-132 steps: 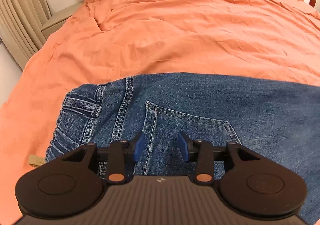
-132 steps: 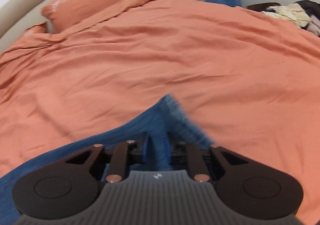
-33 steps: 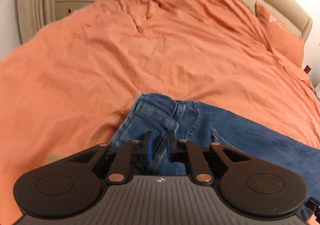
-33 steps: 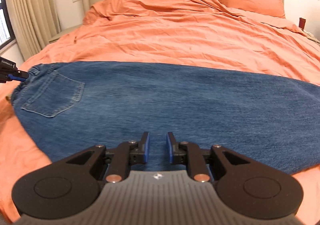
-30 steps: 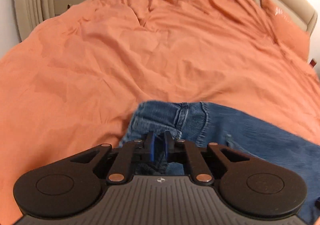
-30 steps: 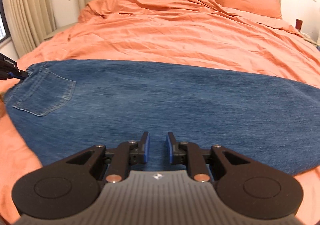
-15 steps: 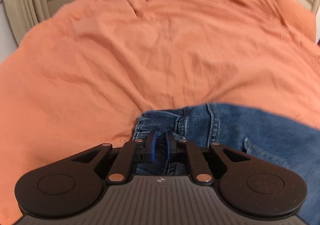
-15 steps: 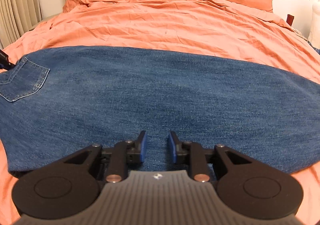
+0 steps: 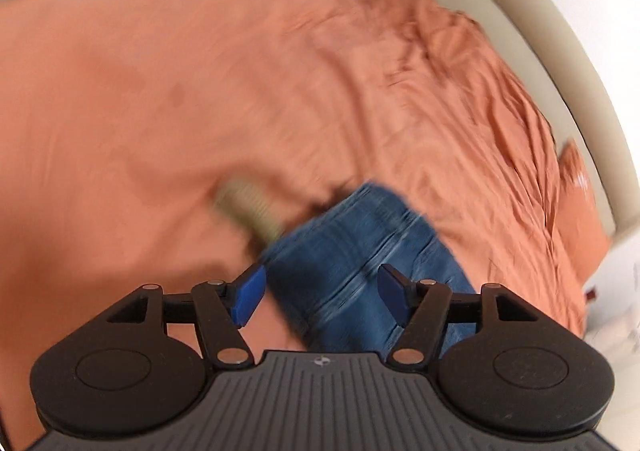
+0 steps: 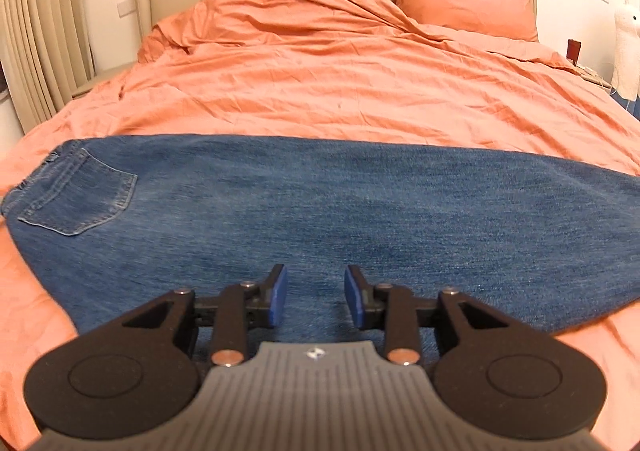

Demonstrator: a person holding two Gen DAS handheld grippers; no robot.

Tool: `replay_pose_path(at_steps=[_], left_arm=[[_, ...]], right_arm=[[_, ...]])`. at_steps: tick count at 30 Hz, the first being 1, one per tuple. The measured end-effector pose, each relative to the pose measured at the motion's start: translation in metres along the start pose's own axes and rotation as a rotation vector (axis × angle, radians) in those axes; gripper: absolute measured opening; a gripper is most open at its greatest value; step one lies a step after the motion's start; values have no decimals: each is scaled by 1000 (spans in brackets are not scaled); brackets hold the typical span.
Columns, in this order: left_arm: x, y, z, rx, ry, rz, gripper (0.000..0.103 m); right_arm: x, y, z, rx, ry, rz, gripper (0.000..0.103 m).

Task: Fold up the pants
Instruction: 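Grasp the waistband corner of the jeans with the left gripper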

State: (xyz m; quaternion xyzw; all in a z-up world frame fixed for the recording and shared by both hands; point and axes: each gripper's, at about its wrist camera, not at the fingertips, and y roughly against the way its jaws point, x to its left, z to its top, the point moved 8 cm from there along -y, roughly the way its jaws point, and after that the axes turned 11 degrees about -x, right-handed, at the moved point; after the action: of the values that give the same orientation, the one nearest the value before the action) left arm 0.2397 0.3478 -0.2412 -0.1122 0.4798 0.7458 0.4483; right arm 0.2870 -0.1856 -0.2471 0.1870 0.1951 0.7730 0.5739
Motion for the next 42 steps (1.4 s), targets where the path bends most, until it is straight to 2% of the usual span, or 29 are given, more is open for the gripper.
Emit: replay_pose_path(at_steps=[2, 4, 6, 10, 14, 17, 18, 20, 24, 28, 32, 37, 42], left_arm=[[15, -7, -11, 18, 104, -25, 75], [21, -17, -17, 22, 207, -103, 75], [26, -28, -21, 21, 272, -120, 75], [21, -53, -20, 4, 267, -128, 71], [14, -72, -21, 4, 224, -99, 65], [12, -76, -19, -2, 212, -80, 49], [12, -76, -17, -13, 208, -62, 38], [11, -75, -14, -23, 207, -16, 34], [-20, -65, -10, -91, 42, 67, 22], [-68, -36, -2, -174, -94, 77, 21], [-137, 0, -3, -257, -252, 29, 20], [-234, 45, -44, -356, -548, -40, 20], [-310, 63, -124, -416, -889, -68, 20]], right_arm=[[2, 3, -1, 0, -4, -3, 29], [3, 6, -1, 3, -7, -3, 29], [4, 9, -2, 3, -7, -4, 29], [5, 14, -3, 2, -1, -13, 29], [3, 12, -6, 12, 1, -17, 29], [1, 9, -6, 18, -3, -19, 29], [1, 8, -6, 19, -4, -16, 29], [0, 7, -6, 20, 3, -13, 29], [-6, 6, -4, 22, 15, -8, 29], [-18, 4, -5, 85, -4, 44, 29], [-35, 6, -3, 134, -50, 49, 29], [-59, 19, 6, 129, -163, 54, 29], [-77, 24, 6, 114, -247, 59, 29]])
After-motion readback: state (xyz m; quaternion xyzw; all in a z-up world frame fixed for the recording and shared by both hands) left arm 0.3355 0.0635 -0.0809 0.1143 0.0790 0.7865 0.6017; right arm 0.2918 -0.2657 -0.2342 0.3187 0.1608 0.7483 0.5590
